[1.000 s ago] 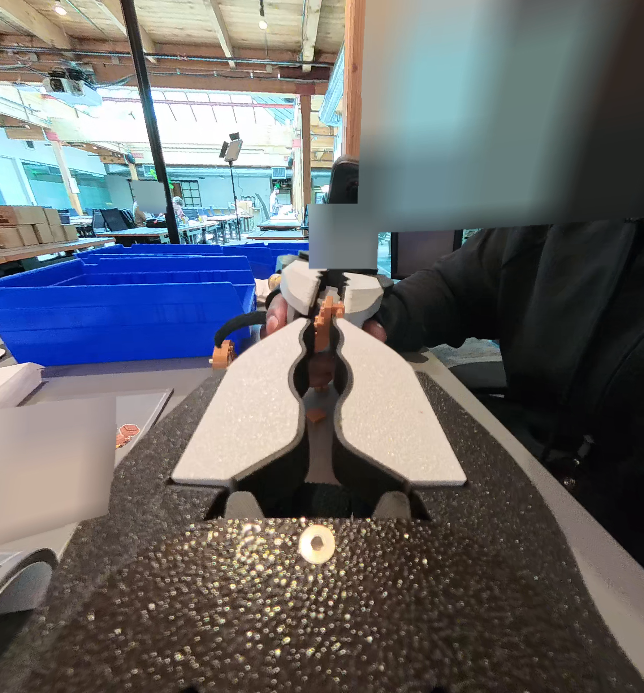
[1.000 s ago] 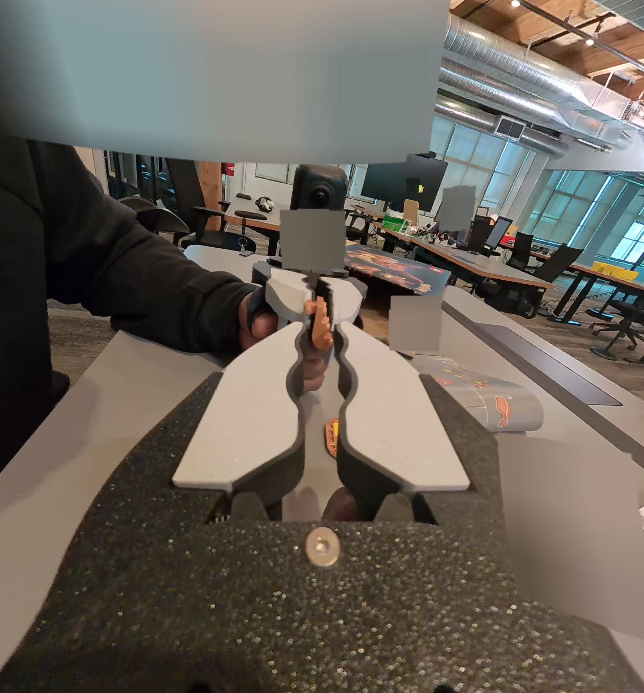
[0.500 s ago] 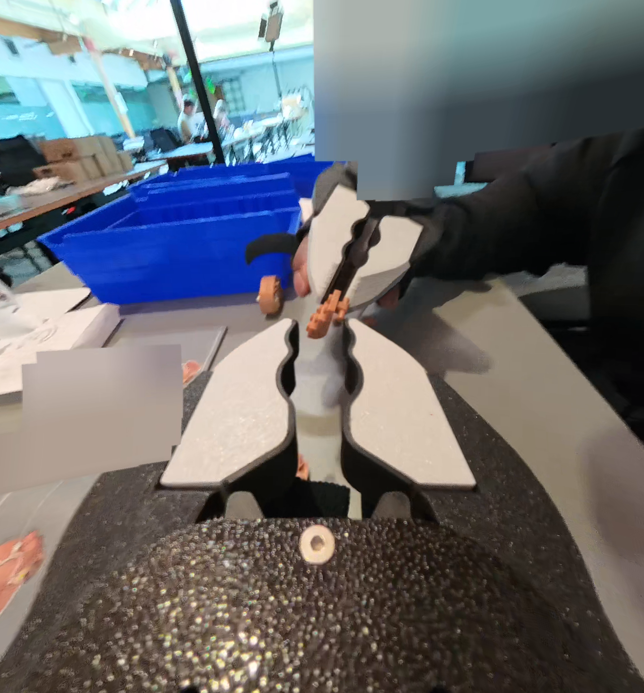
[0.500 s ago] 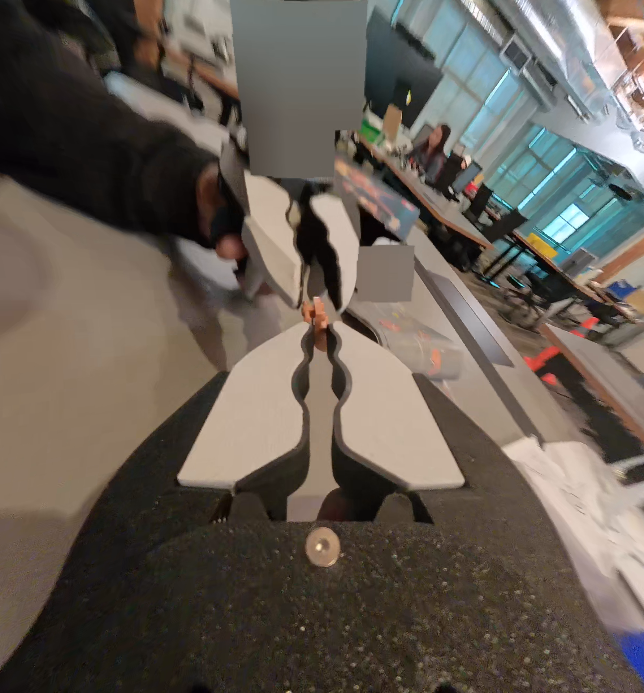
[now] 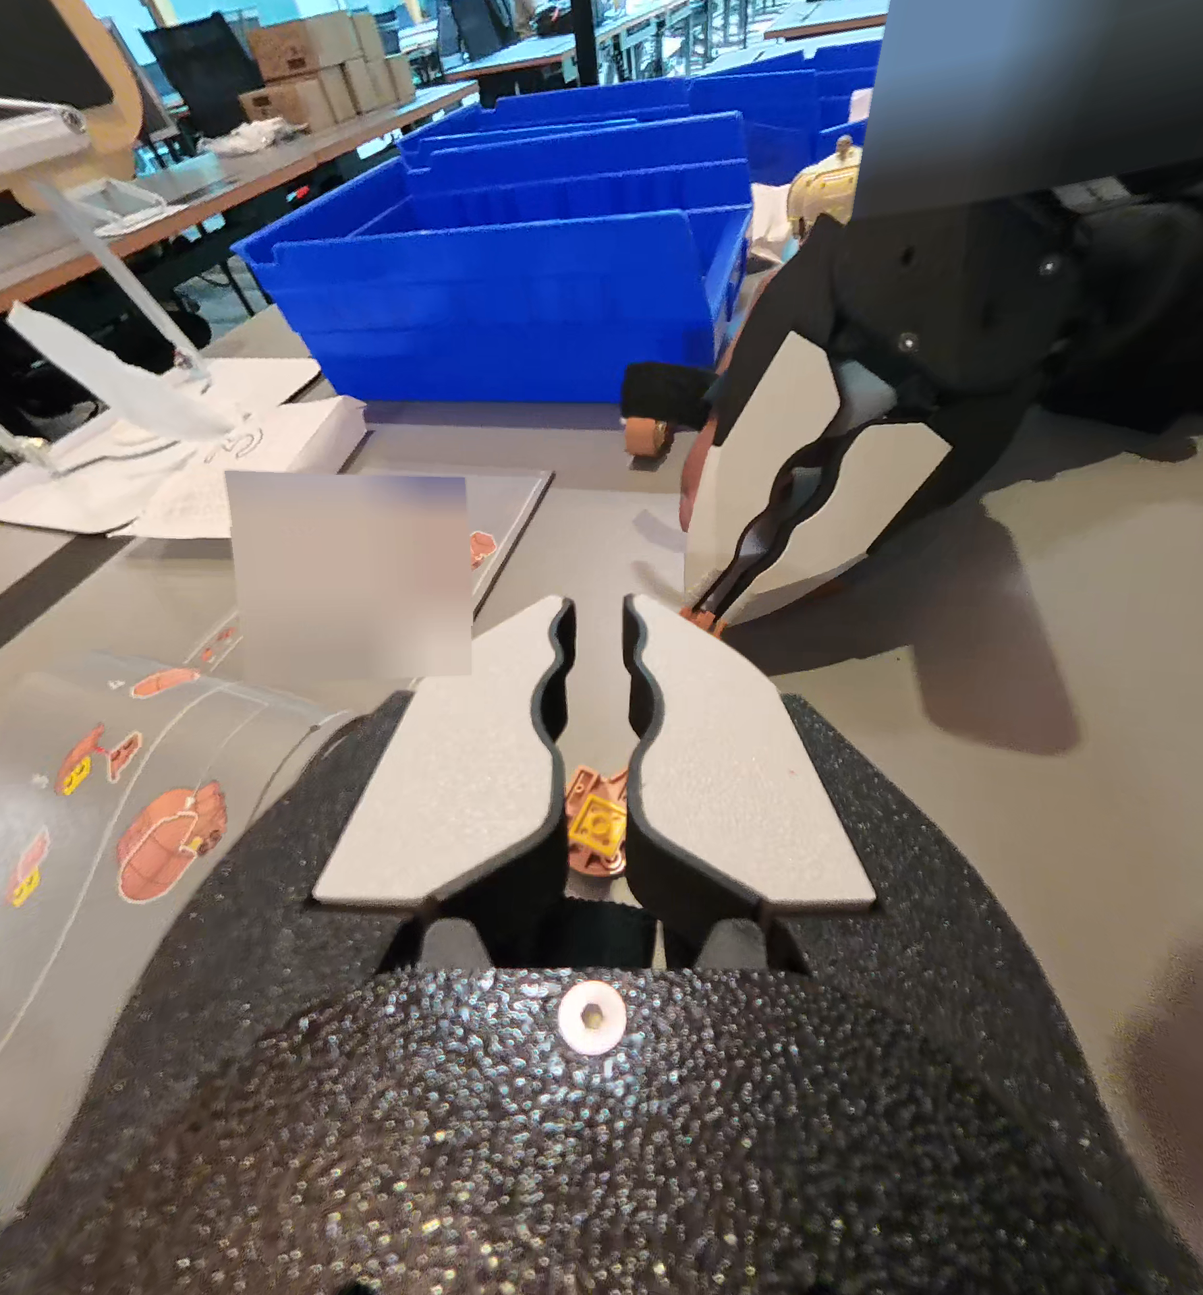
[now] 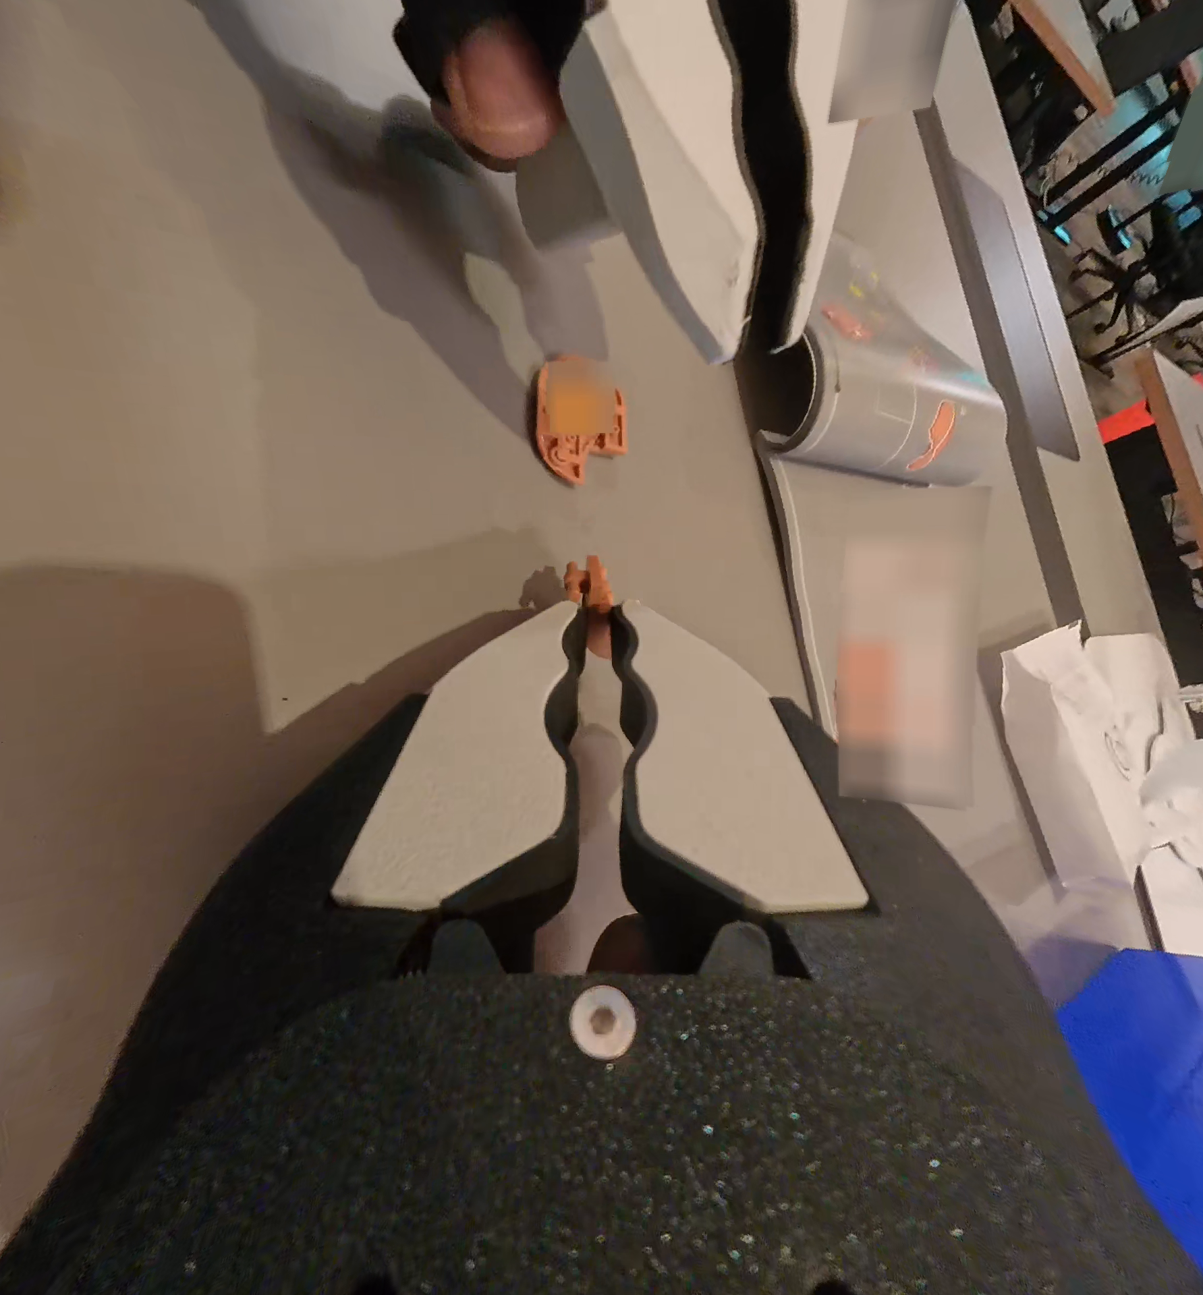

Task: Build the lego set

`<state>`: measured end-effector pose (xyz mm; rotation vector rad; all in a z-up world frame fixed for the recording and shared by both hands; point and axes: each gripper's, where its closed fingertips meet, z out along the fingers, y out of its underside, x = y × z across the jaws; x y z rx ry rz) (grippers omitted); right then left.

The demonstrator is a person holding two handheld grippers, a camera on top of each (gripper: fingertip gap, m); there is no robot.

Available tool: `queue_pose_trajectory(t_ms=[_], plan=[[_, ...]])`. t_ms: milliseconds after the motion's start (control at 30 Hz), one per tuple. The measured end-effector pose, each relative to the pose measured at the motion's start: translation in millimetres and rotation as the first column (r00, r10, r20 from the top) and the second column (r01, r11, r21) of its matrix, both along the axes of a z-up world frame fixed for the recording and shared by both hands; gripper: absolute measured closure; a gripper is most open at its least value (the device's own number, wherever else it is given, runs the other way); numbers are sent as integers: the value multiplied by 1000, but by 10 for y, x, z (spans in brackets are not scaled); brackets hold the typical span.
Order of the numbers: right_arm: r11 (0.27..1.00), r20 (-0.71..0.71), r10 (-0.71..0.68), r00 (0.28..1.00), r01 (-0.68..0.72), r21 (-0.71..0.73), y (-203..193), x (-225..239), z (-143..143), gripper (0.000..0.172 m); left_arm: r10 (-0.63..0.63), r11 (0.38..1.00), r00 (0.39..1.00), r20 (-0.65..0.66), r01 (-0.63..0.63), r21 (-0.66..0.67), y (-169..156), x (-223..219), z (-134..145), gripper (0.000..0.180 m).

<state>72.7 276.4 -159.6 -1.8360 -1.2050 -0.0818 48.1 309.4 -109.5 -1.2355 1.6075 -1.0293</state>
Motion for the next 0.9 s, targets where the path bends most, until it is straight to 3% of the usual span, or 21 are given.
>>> queue_pose_trajectory(t_ms=[367,900], plan=[[999,-17,-20,1000,20,-31,23,34,-73,166,118,990,993,-8,-118,-82,259,-10,-53,170],[999,-56,6,998,-9,-53,-5,16,-96,164,142,982,990,-3,-141,-129,339,-27,-39,170]])
